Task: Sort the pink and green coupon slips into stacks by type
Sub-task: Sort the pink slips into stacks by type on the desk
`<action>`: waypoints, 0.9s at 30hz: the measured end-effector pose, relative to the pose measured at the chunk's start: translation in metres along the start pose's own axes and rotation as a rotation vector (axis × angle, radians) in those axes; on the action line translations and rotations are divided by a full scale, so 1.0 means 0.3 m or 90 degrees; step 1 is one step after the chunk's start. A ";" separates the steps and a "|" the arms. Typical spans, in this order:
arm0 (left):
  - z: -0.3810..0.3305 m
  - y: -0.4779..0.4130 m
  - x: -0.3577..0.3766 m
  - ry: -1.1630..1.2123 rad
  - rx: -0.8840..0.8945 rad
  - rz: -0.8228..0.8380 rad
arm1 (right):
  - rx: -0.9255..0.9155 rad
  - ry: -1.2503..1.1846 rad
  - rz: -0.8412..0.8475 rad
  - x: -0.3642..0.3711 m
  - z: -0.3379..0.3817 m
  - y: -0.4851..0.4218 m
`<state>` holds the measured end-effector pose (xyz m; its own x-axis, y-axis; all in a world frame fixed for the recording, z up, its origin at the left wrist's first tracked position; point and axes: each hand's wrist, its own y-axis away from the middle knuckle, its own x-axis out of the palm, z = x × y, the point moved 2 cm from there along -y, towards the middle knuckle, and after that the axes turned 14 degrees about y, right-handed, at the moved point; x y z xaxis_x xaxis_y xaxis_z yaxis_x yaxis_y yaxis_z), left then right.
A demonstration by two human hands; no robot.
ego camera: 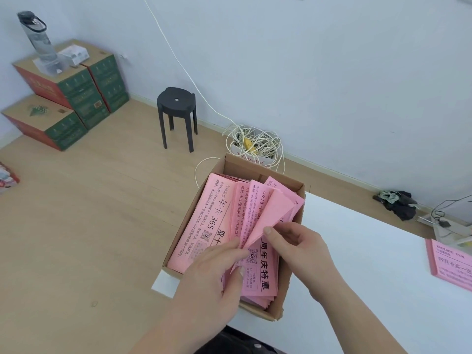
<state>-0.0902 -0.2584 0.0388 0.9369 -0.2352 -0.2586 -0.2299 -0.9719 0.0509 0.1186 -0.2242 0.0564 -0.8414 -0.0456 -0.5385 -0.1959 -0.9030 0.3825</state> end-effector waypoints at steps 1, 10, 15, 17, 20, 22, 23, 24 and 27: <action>0.000 0.002 0.001 0.006 -0.010 -0.003 | -0.001 0.001 0.005 0.000 -0.001 0.000; -0.009 -0.004 0.001 -0.010 -0.073 -0.005 | 0.018 0.016 0.021 0.000 -0.021 -0.011; -0.066 0.009 0.009 0.067 -0.058 -0.050 | 0.003 0.012 0.007 0.011 -0.026 -0.007; -0.098 0.017 0.014 0.102 -0.038 -0.048 | -0.012 0.016 0.002 0.011 -0.024 -0.003; -0.135 0.022 0.037 0.150 -0.030 0.034 | -0.018 0.010 0.012 0.008 -0.014 0.003; -0.146 0.025 0.051 0.120 -0.015 0.075 | -0.021 -0.011 0.038 0.006 -0.011 0.009; -0.142 0.026 0.056 0.101 -0.007 0.082 | -0.025 -0.021 0.047 0.004 -0.007 0.013; -0.133 0.028 0.058 0.091 -0.004 0.083 | -0.027 -0.027 0.050 0.001 -0.004 0.015; -0.105 0.026 0.046 0.121 -0.043 0.044 | -0.025 -0.023 0.034 -0.004 -0.005 0.012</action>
<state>-0.0708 -0.2697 0.0660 0.9539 -0.2927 -0.0664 -0.2827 -0.9506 0.1283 0.1197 -0.2280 0.0572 -0.8680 -0.0786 -0.4903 -0.1315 -0.9157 0.3796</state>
